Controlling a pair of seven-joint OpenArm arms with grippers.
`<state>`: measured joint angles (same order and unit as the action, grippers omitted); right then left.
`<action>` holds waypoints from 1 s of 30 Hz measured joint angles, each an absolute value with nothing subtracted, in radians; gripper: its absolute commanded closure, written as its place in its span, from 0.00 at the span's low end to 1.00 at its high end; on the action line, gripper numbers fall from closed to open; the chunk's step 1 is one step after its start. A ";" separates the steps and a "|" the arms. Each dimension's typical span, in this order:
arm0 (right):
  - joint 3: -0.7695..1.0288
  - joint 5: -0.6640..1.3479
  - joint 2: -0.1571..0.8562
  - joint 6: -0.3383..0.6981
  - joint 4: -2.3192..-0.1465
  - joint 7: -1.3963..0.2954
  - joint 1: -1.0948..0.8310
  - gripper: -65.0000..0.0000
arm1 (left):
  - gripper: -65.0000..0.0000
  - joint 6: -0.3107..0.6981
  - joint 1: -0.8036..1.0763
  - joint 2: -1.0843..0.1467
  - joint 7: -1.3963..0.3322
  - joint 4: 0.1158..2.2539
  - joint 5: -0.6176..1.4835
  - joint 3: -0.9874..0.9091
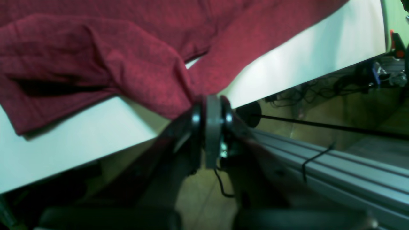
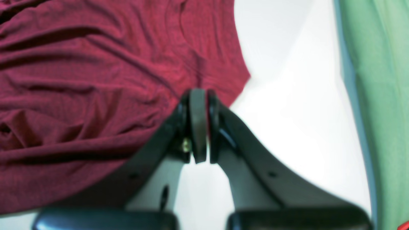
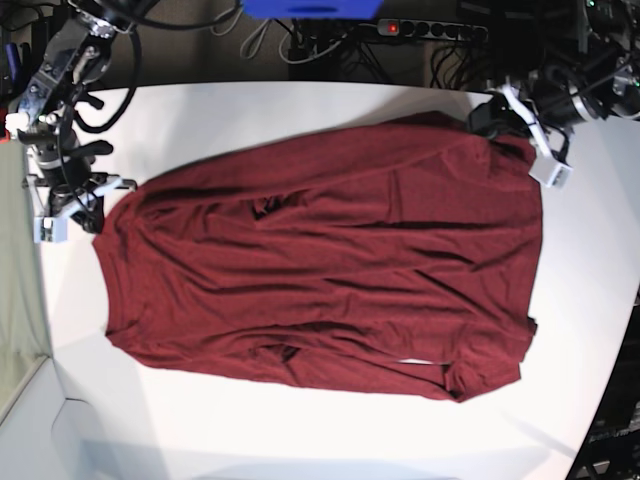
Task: Layout the t-shirt on the table in an organized manner, then fold the t-shirt properly
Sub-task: 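Release the shirt with the left gripper and move it along the shirt side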
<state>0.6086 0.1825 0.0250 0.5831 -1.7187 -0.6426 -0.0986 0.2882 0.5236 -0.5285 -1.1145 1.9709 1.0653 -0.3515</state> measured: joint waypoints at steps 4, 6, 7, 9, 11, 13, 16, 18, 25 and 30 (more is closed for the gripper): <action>0.609 0.183 0.016 0.583 -1.718 -0.643 -0.098 1.00 | 0.99 0.288 0.525 -0.529 -1.114 1.971 1.067 -0.352; 0.608 0.183 0.005 0.583 -1.716 -0.643 -0.098 1.00 | 0.99 0.288 0.540 -0.529 -1.126 1.973 1.071 -0.352; 0.602 0.182 0.003 0.583 -1.715 -0.643 -0.097 1.00 | 0.99 0.289 0.544 -0.529 -1.144 1.973 1.069 -0.352; 0.572 0.181 0.006 0.583 -1.715 -0.643 -0.099 1.00 | 0.99 0.288 0.549 -0.529 -1.148 1.973 1.070 -0.352; 0.557 0.183 0.005 0.583 -1.715 -0.643 -0.100 1.00 | 0.99 0.288 0.551 -0.529 -1.147 1.973 1.071 -0.352; 0.556 0.182 0.004 0.583 -1.715 -0.643 -0.099 1.00 | 1.00 0.288 0.551 -0.529 -1.143 1.973 1.071 -0.352; 0.560 0.181 0.004 0.583 -1.714 -0.643 -0.101 1.00 | 1.00 0.288 0.554 -0.529 -1.140 2.008 1.072 -0.352; 0.559 0.183 0.003 0.583 -1.714 -0.643 -0.100 1.00 | 1.00 0.289 0.546 -0.496 -1.133 2.016 1.121 -0.361; 0.559 0.183 0.003 0.583 -1.710 -0.643 -0.100 1.00 | 1.00 0.292 0.522 -0.484 -1.141 2.016 1.170 -0.359; 0.558 0.180 0.003 0.583 -1.710 -0.643 -0.107 1.00 | 0.99 0.291 0.544 -0.481 -1.145 2.008 1.031 -0.359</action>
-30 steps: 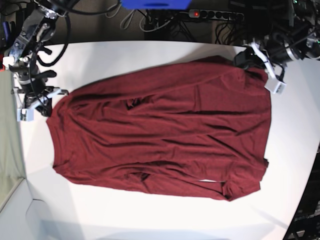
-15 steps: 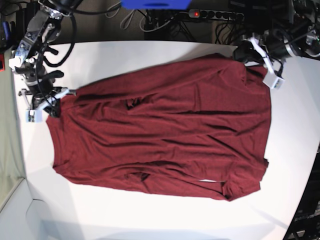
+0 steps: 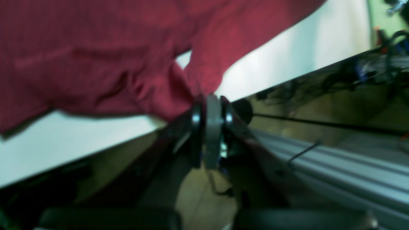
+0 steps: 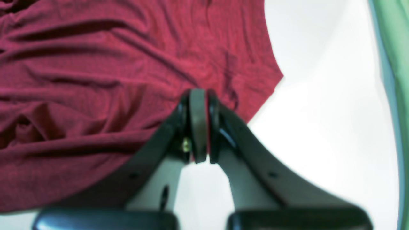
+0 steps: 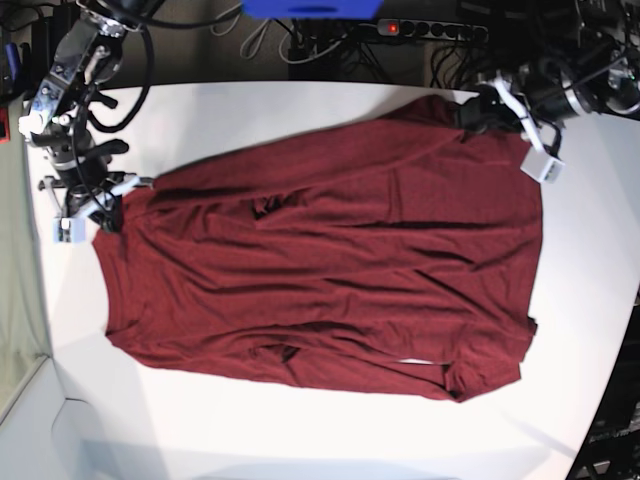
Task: Layout the t-shirt on the table in an organized manner, then fold the t-shirt properly
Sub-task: 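Release the shirt with the left gripper and move it along the shirt side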
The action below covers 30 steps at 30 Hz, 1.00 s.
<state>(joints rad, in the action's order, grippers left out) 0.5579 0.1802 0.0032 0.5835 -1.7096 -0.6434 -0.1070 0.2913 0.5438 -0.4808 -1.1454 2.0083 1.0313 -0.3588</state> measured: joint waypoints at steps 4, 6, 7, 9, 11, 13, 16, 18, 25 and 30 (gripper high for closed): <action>0.558 0.182 0.003 0.583 -1.710 -0.643 -0.109 1.00 | 0.99 0.289 0.542 -0.476 -1.142 1.981 0.920 -0.356; 0.558 0.183 0.004 0.583 -1.710 -0.643 -0.109 1.00 | 0.97 0.289 0.538 -0.461 -1.137 1.971 0.881 -0.361; 0.558 0.183 0.003 0.583 -1.710 -0.643 -0.109 1.00 | 0.94 0.289 0.537 -0.449 -1.138 1.971 0.863 -0.362; 0.542 0.179 0.004 0.583 -1.710 -0.643 -0.110 1.00 | 0.84 0.289 0.537 -0.434 -1.137 1.971 0.845 -0.362; 0.524 0.180 0.003 0.583 -1.710 -0.643 -0.109 1.00 | 0.65 0.289 0.530 -0.432 -1.143 1.971 0.826 -0.362; 0.523 0.180 0.003 0.583 -1.710 -0.642 -0.109 1.00 | 0.47 0.289 0.514 -0.432 -1.148 1.971 0.820 -0.362; 0.527 0.179 0.003 0.583 -1.710 -0.643 -0.111 1.00 | 0.36 0.289 0.505 -0.432 -1.132 1.971 0.830 -0.380; 0.527 0.179 0.003 0.583 -1.710 -0.643 -0.111 1.00 | 0.36 0.290 0.509 -0.420 -1.143 1.972 0.844 -0.456; 0.525 0.179 0.006 0.583 -1.710 -0.641 -0.110 1.00 | 0.36 0.292 0.287 -0.283 -1.125 1.933 0.778 -0.700; 0.524 0.179 0.005 0.583 -1.686 -0.643 -0.110 1.00 | 0.45 0.291 0.093 -0.213 -1.144 1.727 0.574 -0.639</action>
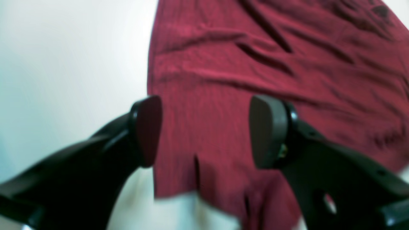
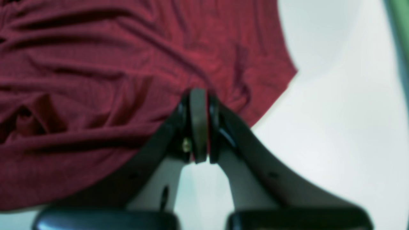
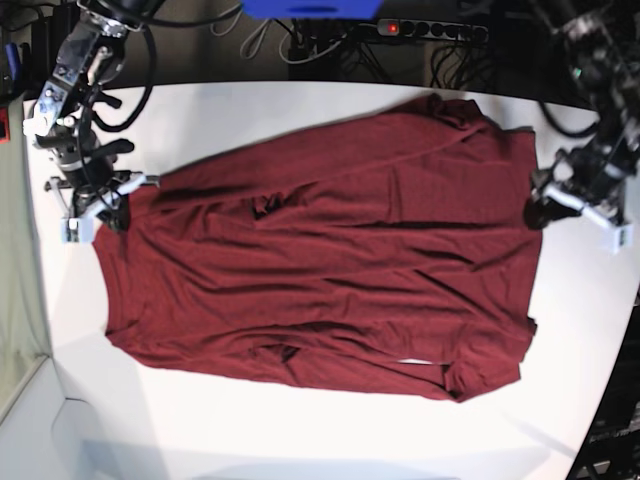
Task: Layout the t-shirt on the table in an organized manner, then fold the t-shirt properly
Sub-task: 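Release the shirt with the left gripper and move it along the shirt side, then grasp the sleeve cuff with the left gripper and pull it outward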
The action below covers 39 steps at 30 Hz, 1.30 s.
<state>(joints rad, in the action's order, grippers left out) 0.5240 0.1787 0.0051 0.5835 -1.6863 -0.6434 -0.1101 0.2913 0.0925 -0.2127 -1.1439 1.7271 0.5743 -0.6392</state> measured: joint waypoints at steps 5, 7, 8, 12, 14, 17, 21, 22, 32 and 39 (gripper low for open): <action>0.526 0.179 0.012 0.583 -1.686 -0.643 -0.109 1.00 | 0.79 0.289 0.037 -0.194 -1.072 1.550 0.368 -0.550; 0.527 0.179 0.011 0.583 -1.686 -0.643 -0.109 1.00 | 0.83 0.290 0.037 -0.183 -1.044 1.507 0.339 -0.527; 0.527 0.179 0.010 0.583 -1.686 -0.643 -0.109 1.00 | 0.83 0.293 0.038 -0.180 -1.034 1.493 0.336 -0.522; 0.529 0.179 0.012 0.583 -1.686 -0.643 -0.108 1.00 | 0.83 0.297 0.028 -0.191 -0.911 1.393 0.300 -0.528; 0.529 0.179 0.011 0.583 -1.686 -0.643 -0.106 1.00 | 0.83 0.297 0.011 -0.198 -0.839 1.343 0.282 -0.528; 0.527 0.179 0.011 0.583 -1.685 -0.640 -0.102 1.00 | 0.83 0.300 -0.028 -0.199 -0.765 1.279 0.243 -0.529; 0.526 0.180 0.013 0.583 -1.652 -0.634 -0.094 1.00 | 0.83 0.299 -0.097 -0.210 -0.679 1.182 0.188 -0.491; 0.526 0.176 0.014 0.583 -1.640 -0.639 -0.090 1.00 | 0.83 0.292 -0.118 -0.211 -0.675 1.164 0.170 -0.471; 0.529 0.179 0.036 0.583 -1.618 -0.639 -0.081 1.00 | 0.83 0.289 -0.258 -0.207 -0.690 1.065 0.134 -0.429; 0.525 0.179 0.045 0.583 -1.618 -0.640 -0.081 1.00 | 0.69 0.282 -0.244 -0.201 -0.739 1.381 0.194 -0.431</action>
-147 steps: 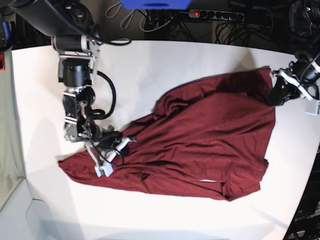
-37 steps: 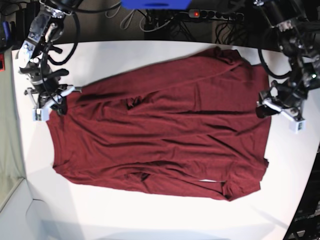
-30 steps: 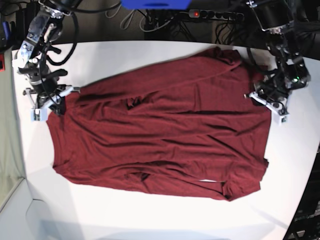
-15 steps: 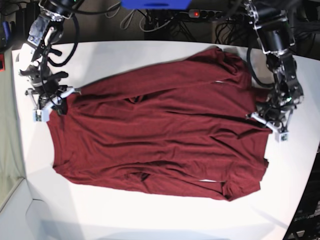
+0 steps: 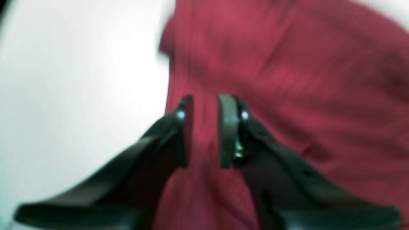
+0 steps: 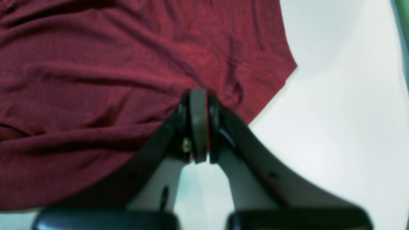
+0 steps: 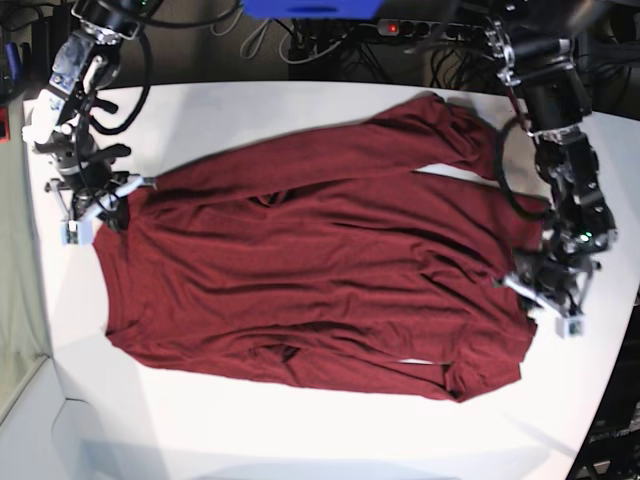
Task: Layout the t-shirt on the table in an organized manner, then fold the t-shirt properly
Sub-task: 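Grasp the sleeve cuff with the left gripper and pull it outward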
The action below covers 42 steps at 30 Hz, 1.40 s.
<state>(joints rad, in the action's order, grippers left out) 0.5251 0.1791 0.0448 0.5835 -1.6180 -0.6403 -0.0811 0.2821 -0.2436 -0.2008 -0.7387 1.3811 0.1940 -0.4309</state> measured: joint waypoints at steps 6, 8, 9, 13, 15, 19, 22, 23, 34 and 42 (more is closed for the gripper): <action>0.527 0.179 0.047 0.583 -1.618 -0.642 -0.080 1.00 | 0.41 0.286 -0.109 -0.196 -0.959 1.617 0.237 -0.487; 0.529 0.179 0.047 0.583 -1.618 -0.641 -0.079 1.00 | 0.42 0.282 -0.040 -0.191 -0.992 1.686 0.252 -0.493; 0.529 0.179 0.047 0.583 -1.618 -0.640 -0.080 1.00 | 0.43 0.287 0.000 -0.184 -0.993 1.711 0.272 -0.496; 0.529 0.179 0.047 0.583 -1.618 -0.642 -0.081 1.00 | 0.45 0.293 0.168 -0.146 -0.976 1.718 0.322 -0.551; 0.530 0.178 0.048 0.583 -1.618 -0.642 -0.081 1.00 | 0.45 0.284 0.215 -0.135 -0.923 1.673 0.326 -0.563; 0.528 0.179 0.046 0.584 -1.618 -0.642 -0.081 1.00 | 0.45 0.292 0.253 -0.133 -0.822 1.597 0.357 -0.545; 0.527 0.179 0.047 0.583 -1.618 -0.642 -0.081 1.00 | 0.45 0.294 0.251 -0.136 -0.766 1.554 0.357 -0.549; 0.527 0.179 0.047 0.583 -1.618 -0.643 -0.081 1.00 | 0.45 0.293 0.247 -0.136 -0.757 1.544 0.357 -0.549; 0.529 0.179 0.047 0.583 -1.618 -0.643 -0.102 1.00 | 0.45 0.295 0.271 -0.144 -0.720 1.555 0.366 -0.447; 0.530 0.183 0.047 0.583 -1.620 -0.642 -0.101 1.00 | 0.48 0.296 0.313 -0.144 -0.706 1.579 0.364 -0.430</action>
